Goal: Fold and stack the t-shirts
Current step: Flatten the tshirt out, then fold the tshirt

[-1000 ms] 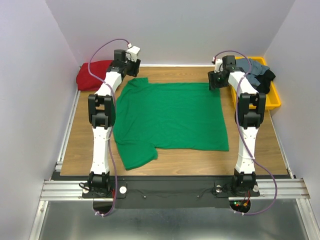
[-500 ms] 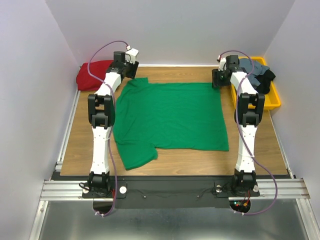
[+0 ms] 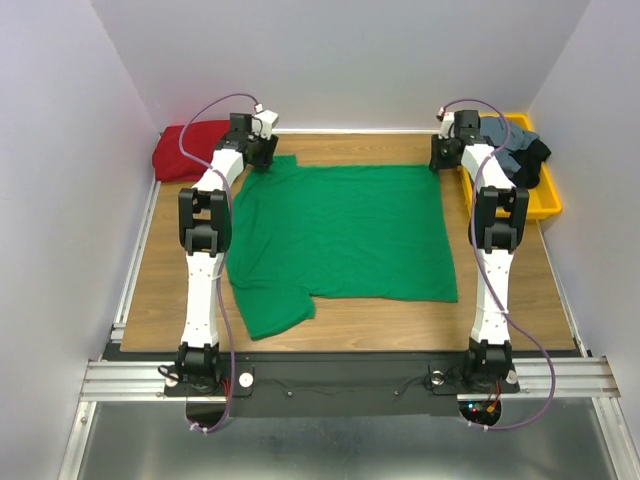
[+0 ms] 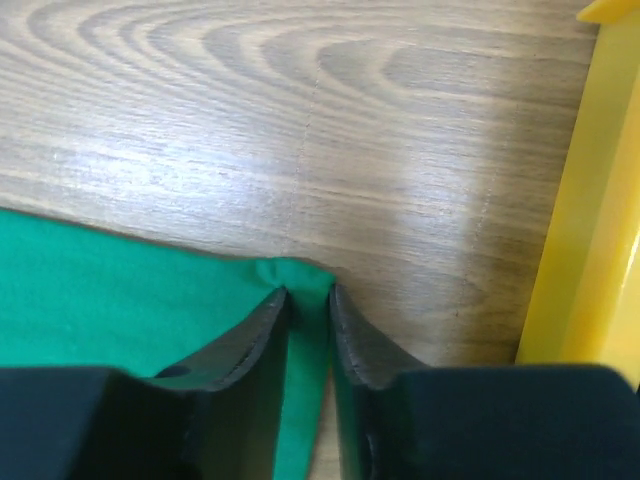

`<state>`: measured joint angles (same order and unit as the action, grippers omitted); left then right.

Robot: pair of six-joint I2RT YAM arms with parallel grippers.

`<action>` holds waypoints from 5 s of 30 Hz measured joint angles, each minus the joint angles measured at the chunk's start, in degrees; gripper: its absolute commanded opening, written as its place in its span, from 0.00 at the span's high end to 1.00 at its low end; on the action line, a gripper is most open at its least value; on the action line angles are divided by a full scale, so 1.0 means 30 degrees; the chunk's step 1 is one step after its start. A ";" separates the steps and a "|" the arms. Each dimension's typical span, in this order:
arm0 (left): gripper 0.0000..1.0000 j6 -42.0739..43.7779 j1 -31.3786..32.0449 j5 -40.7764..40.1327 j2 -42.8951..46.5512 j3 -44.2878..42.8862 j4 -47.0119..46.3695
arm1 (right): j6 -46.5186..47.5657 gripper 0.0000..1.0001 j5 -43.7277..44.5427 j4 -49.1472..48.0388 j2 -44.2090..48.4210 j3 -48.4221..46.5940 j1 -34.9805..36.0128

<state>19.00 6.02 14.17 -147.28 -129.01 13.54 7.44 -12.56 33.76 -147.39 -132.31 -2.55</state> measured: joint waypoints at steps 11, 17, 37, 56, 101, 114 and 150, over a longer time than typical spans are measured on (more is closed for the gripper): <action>1.00 -0.0189 -0.0036 0.0452 -0.0262 -0.0131 0.0131 | 0.0044 0.99 -0.0896 -0.0131 0.0000 0.0044 -0.0036; 1.00 -0.0546 -0.0146 0.0656 -0.0197 0.0007 -0.0634 | 0.0044 0.99 -0.1217 -0.0117 0.0015 0.0044 -0.0036; 1.00 0.1115 -0.0554 0.1049 0.8757 0.9398 -0.4146 | 0.2244 0.99 -0.2259 0.0066 0.6156 0.6251 -0.0007; 0.95 0.2601 -0.0794 0.1370 1.4746 2.2250 -0.6579 | 0.4481 0.97 -0.3475 0.0087 0.9646 1.4302 -0.0007; 0.57 0.2062 -0.1872 0.4845 0.5887 0.8444 0.2885 | 0.4029 0.43 -0.3825 0.1501 0.8845 1.1132 -0.0007; 1.00 0.2710 -0.1880 0.6229 0.6353 0.8845 0.3810 | 0.4029 0.45 -0.3810 0.1581 0.8830 1.1132 -0.0007; 0.35 1.4659 -0.1005 0.9224 1.4965 1.7733 0.8116 | 0.5231 0.62 -0.3402 0.2331 0.8903 1.2386 -0.0007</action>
<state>62.98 3.01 41.85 -102.39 -75.81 37.89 23.14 -22.76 40.75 -120.68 -95.15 -2.57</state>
